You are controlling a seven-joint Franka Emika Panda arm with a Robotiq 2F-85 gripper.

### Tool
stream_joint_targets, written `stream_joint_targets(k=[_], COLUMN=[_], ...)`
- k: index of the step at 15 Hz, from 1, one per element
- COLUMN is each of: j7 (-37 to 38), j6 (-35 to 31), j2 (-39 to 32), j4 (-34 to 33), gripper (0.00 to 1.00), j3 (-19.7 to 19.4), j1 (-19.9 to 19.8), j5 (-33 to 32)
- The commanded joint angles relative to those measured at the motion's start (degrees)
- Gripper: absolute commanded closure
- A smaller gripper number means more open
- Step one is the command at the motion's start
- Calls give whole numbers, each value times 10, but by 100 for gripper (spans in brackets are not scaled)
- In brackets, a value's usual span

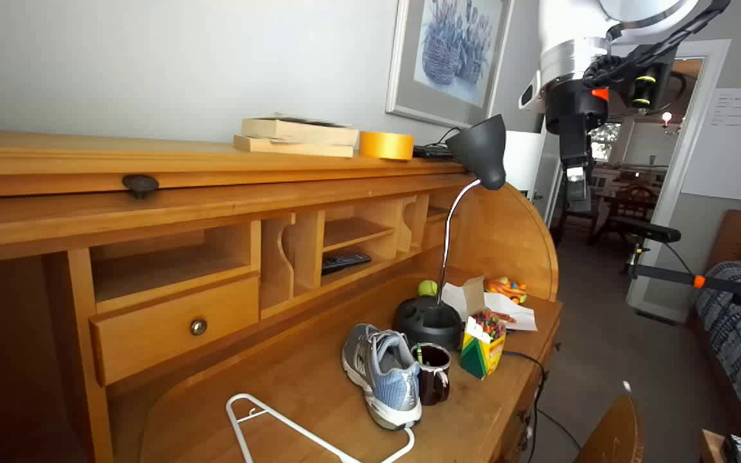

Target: Remove the crayon from the mug and put it in the box.

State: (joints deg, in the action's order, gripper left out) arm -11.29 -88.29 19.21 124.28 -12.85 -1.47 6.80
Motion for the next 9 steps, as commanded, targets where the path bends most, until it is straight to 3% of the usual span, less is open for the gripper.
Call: stream_joint_targets(k=[1,7,9], j7=[-4,-4,24], j6=[2,2,-42], j2=[-2,-2,-3], j4=[-1,-1,10], gripper=[0,0,0], j3=[14,14,31], j1=[-16,-16,-26], j5=[4,4,-46])
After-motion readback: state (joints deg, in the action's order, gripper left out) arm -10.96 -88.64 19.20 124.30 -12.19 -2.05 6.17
